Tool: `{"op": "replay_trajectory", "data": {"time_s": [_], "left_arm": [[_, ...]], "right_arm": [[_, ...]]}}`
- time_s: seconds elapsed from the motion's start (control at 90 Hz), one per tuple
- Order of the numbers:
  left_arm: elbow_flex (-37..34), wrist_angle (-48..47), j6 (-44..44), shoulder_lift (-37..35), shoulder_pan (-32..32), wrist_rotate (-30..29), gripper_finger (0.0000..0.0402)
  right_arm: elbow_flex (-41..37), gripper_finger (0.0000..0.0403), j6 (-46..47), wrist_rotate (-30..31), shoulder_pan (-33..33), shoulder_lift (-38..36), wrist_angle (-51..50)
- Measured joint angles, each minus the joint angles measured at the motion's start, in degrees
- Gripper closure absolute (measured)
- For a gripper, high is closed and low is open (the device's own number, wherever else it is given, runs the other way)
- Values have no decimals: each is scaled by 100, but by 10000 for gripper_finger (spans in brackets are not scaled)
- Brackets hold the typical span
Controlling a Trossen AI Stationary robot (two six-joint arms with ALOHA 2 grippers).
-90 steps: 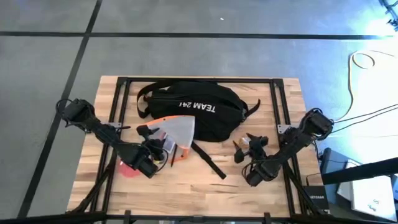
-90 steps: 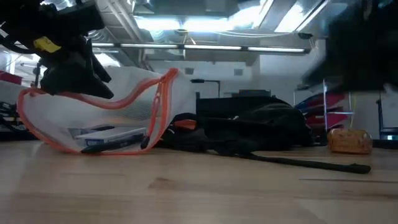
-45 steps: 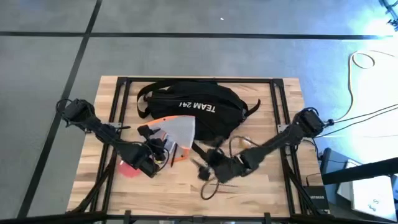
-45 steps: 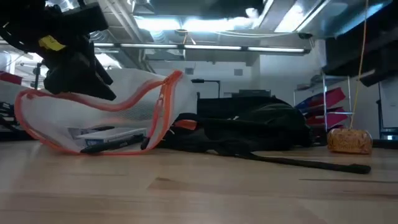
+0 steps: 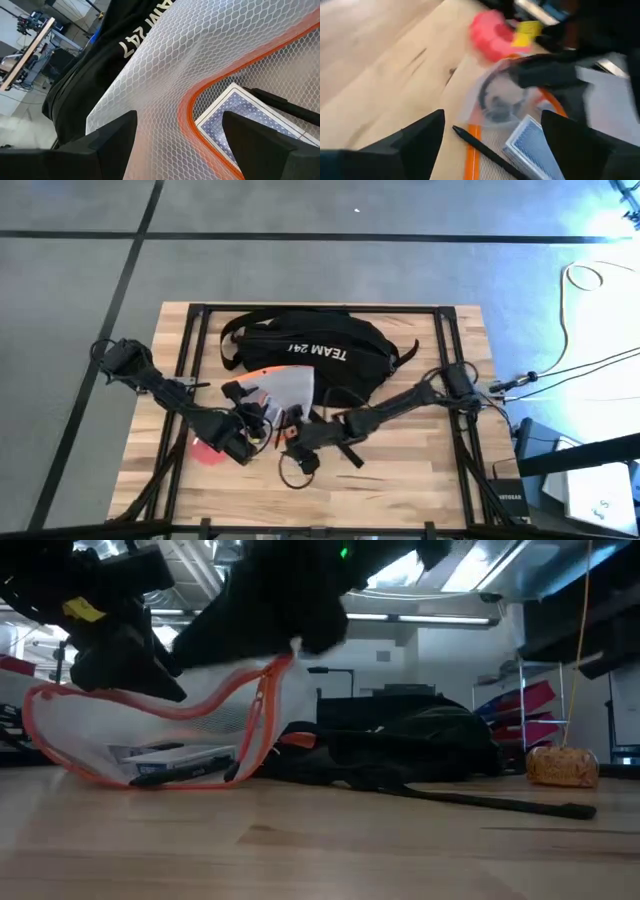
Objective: Unpack backpack
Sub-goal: Remove the black pen from the white zip bag
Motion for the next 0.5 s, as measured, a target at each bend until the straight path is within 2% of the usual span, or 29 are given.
{"op": "replay_trajectory", "data": {"time_s": [0.3,0.5], "left_arm": [[-2,-21,-12,0,0,-2,121],[-2,-7,-11,0,0,0,121]], "right_arm": [[1135,130,-229,-651,-352,749,-1394],[1658,138,-162,-1077,-648,1133,-2012]]}}
